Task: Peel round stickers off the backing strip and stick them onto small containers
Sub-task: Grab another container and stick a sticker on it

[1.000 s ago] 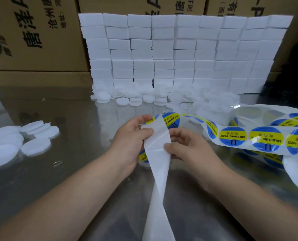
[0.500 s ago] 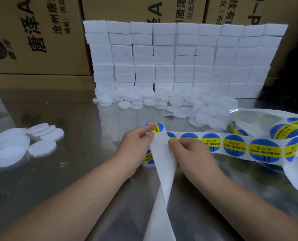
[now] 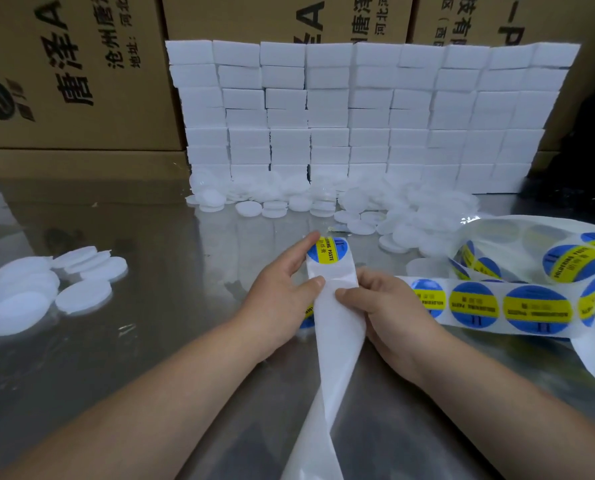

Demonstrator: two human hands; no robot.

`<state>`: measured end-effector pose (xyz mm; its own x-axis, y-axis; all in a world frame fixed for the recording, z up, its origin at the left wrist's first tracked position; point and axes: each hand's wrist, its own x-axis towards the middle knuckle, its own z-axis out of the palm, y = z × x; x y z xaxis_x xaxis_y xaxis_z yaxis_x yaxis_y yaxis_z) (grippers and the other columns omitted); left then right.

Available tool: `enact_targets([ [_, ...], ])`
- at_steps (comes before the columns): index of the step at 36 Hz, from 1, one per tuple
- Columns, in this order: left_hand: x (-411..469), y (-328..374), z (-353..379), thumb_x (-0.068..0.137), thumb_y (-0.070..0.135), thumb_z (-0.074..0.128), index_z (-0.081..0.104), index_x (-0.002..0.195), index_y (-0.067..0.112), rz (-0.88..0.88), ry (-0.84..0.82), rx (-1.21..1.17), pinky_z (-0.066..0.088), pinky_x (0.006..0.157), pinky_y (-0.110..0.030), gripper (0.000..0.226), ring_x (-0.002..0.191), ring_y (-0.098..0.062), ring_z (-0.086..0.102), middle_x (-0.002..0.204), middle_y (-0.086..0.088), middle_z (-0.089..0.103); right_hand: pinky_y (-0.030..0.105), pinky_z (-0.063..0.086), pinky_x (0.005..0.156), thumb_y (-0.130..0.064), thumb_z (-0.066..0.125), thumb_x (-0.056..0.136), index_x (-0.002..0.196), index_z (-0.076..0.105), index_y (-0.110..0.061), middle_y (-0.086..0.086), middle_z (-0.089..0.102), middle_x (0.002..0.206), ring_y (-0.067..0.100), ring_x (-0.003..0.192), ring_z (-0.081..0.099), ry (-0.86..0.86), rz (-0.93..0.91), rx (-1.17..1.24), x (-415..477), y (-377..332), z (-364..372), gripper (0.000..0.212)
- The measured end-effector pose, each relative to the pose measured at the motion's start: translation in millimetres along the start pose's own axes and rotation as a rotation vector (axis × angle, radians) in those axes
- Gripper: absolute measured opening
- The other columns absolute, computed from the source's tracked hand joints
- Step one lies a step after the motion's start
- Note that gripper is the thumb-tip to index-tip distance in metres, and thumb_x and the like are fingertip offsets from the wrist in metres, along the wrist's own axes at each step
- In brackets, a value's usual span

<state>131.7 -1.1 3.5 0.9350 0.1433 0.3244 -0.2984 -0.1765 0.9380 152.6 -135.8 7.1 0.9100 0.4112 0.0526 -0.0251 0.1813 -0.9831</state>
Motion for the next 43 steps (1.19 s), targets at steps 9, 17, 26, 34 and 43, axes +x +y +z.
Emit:
enact_targets([
  [9,1.6,-2.4,-0.6,0.09,0.016,0.055,0.033,0.14,0.032,-0.061,0.07,0.094,0.026,0.102,-0.016,0.057,0.123,0.008,0.035,0.132,0.023,0.041,0.039,0.051,0.071,0.005,0.05,0.08,0.086,0.067,-0.009,0.016,0.071,0.085,0.028,0.073,0.063,0.222,0.017,-0.102,6.3,4.4,-4.8,0.023],
  [17,11.9,-9.9,-1.0,0.09,0.023,0.052,0.051,0.126,0.027,-0.131,0.151,0.296,0.03,0.084,-0.008,0.037,0.097,0.015,0.044,0.13,0.015,0.05,0.041,0.051,0.078,0.003,0.048,0.081,0.09,0.065,-0.014,0.01,0.07,0.088,0.027,0.078,0.063,0.344,0.013,-0.111,10.4,3.9,-6.3,0.026],
  [26,58.4,-12.9,-5.7,0.09,0.021,0.045,0.047,0.131,0.023,-0.174,0.067,0.594,0.036,0.078,-0.018,0.041,0.095,-0.009,0.053,0.134,0.002,0.049,0.034,0.051,0.069,0.005,0.047,0.08,0.081,0.066,-0.02,0.0,0.072,0.077,0.02,0.071,0.065,0.306,-0.018,-0.19,6.0,2.1,-4.3,0.032],
  [34,132.1,-38.1,-40.6,0.091,0.027,0.042,0.021,0.145,0.023,-0.178,-0.137,1.242,0.023,0.11,-0.039,0.058,0.14,-0.027,0.015,0.155,-0.005,0.011,0.025,0.046,0.052,0.004,0.048,0.08,0.071,0.069,-0.025,-0.004,0.07,0.064,0.008,0.052,0.061,0.256,-0.029,-0.233,3.2,1.7,-4.5,0.036],
  [43,220.6,-68.8,-32.4,0.093,0.053,0.029,-0.008,0.145,0.033,-0.177,-0.185,1.365,-0.002,0.112,-0.05,0.068,0.142,-0.028,-0.013,0.154,-0.004,-0.022,0.028,0.046,0.053,-0.001,0.052,0.077,0.074,0.068,-0.044,-0.001,0.07,0.063,0.01,0.051,0.062,0.195,-0.008,-0.28,6.2,3.0,-6.7,0.046],
])
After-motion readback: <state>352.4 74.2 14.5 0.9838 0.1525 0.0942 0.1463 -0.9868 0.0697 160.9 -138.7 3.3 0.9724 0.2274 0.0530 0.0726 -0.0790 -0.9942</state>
